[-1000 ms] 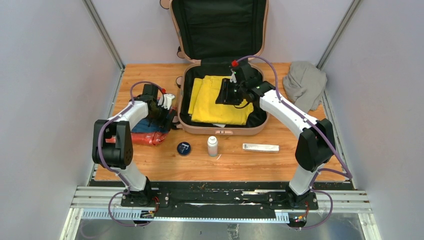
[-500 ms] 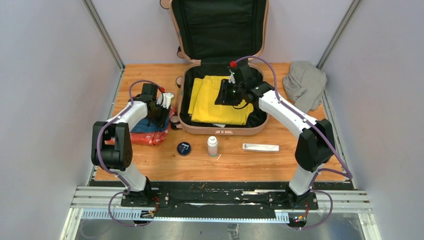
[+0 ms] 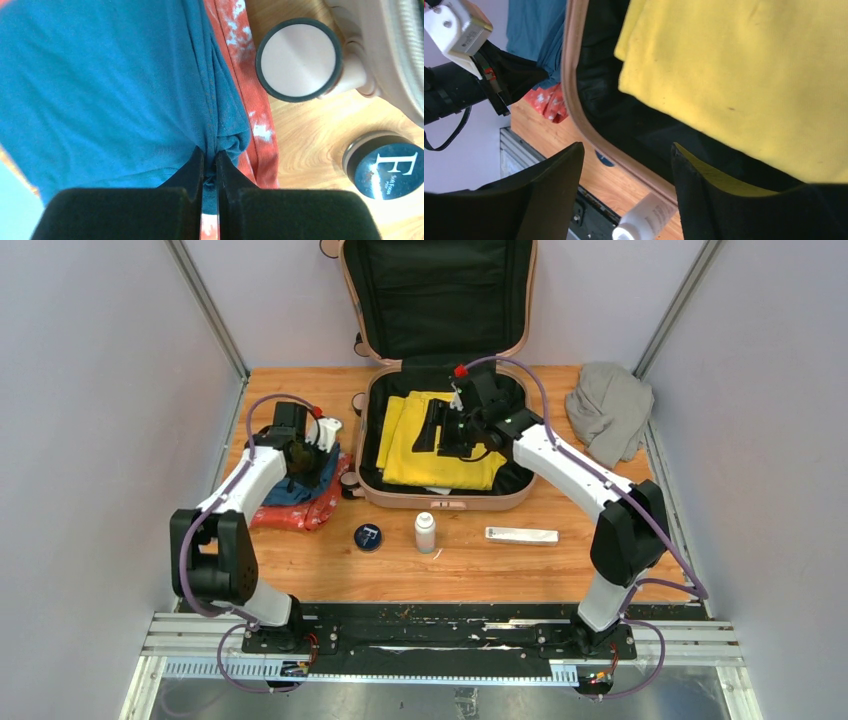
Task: Pack the luggage
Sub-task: Pick up the clothes at the center of the board, then place the clothes in the luggage.
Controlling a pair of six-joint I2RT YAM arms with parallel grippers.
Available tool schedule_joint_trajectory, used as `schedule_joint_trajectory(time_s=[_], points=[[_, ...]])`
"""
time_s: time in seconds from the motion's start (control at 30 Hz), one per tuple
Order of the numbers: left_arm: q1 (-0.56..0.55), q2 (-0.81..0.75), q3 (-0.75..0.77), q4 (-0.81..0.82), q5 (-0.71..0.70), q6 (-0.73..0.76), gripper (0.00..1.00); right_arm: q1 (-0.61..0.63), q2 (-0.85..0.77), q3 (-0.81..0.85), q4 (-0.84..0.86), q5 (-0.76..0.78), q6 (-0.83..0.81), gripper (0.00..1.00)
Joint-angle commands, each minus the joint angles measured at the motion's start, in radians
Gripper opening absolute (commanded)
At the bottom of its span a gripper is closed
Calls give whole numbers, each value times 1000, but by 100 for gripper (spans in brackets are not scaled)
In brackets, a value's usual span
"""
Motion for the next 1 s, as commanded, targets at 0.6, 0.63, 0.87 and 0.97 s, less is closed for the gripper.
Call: schedule_joint_trajectory(time_s=[0.6,0.63,0.87,0.97], points=[[0,-274,109,-201,107,-55,0,241,284,190,285,-82,674,81],[0,-274,120,-202,112,-61,0,247,295,198,283,-79,687,83],[0,-278,184,-208,123,-80,0,261,336,235,267,-75,762,94],[0,-283,197,-210,130,-84,0,262,334,233,262,-39,804,98]])
